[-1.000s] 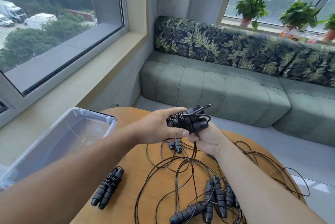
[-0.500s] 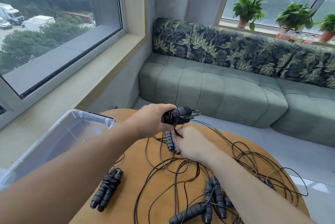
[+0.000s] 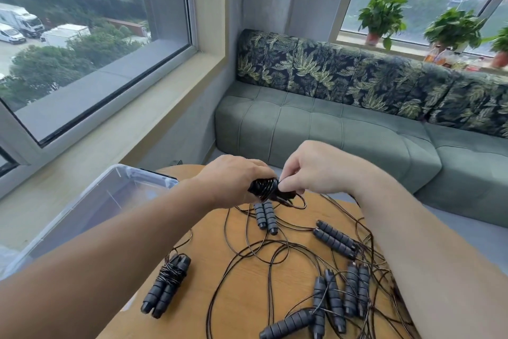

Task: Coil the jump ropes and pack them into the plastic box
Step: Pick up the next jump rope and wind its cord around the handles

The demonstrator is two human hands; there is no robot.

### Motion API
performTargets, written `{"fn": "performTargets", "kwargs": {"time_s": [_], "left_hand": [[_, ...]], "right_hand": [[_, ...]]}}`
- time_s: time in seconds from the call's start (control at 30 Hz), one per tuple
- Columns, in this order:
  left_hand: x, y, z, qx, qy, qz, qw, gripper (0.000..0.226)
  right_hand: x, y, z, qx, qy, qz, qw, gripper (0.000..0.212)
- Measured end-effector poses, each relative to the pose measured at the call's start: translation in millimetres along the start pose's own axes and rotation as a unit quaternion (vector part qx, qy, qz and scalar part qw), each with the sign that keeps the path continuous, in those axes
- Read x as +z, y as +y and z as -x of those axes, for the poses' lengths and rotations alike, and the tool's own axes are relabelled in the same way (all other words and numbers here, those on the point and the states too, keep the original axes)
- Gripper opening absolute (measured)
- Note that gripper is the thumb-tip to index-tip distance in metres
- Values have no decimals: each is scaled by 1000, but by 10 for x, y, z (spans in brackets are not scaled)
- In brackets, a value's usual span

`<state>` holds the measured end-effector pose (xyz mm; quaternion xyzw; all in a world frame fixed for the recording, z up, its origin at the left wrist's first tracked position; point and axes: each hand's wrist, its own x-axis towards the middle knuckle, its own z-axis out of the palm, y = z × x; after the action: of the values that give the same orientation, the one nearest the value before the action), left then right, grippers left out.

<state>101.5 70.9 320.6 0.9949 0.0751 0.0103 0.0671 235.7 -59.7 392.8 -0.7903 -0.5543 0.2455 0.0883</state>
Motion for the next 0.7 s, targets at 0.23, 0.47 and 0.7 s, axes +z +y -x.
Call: {"fn": "performTargets", "kwargs": {"time_s": [0.23, 0.47, 0.7], "left_hand": [[-32, 186, 88, -27, -78, 151, 985, 33], [-103, 223, 193, -70, -20, 418, 905, 34], [-148, 254, 202, -153, 69, 494, 853, 35]], "right_hand": [[-52, 245, -210, -49, -68, -180, 980, 8], [347, 559, -348, -26, -96, -536, 838, 12], [905, 529, -359, -52, -67, -690, 718, 7]]}}
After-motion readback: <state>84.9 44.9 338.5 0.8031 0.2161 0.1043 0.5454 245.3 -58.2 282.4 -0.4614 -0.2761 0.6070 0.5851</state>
